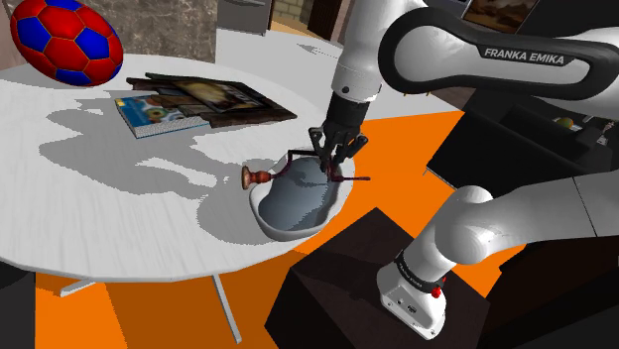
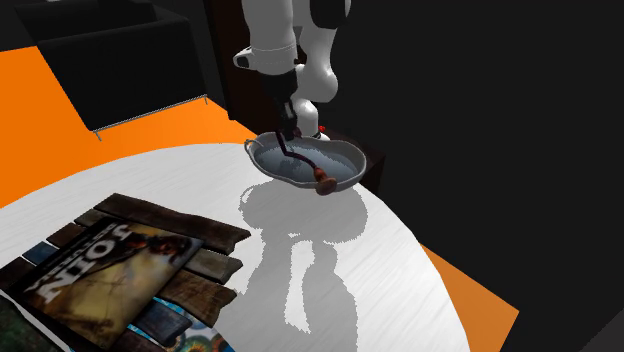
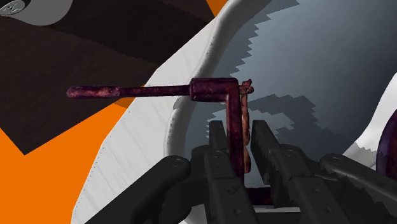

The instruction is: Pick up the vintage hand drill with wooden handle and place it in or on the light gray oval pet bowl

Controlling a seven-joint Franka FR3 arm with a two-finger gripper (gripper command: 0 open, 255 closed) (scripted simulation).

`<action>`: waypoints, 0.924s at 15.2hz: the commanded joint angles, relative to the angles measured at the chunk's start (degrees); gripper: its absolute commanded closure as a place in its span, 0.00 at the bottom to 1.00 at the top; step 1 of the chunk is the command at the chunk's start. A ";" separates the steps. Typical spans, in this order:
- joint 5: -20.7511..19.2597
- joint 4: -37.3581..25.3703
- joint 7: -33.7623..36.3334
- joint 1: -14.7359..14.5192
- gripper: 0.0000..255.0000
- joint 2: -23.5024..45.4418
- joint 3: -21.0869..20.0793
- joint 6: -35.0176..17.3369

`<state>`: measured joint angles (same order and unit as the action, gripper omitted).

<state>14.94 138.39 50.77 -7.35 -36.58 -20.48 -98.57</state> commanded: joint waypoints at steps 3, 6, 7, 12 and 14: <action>0.00 0.03 -0.02 -0.01 0.00 0.00 0.00 0.01; 0.00 0.02 -0.02 -0.01 0.00 0.00 0.00 0.01; 0.00 0.02 -0.02 -0.01 0.00 0.00 0.00 0.01; -1.27 -7.76 0.39 0.64 0.00 0.98 1.26 6.85; -1.27 -7.76 0.39 0.64 0.00 0.98 1.26 6.85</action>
<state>13.69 130.85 51.13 -6.73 -35.67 -19.22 -91.90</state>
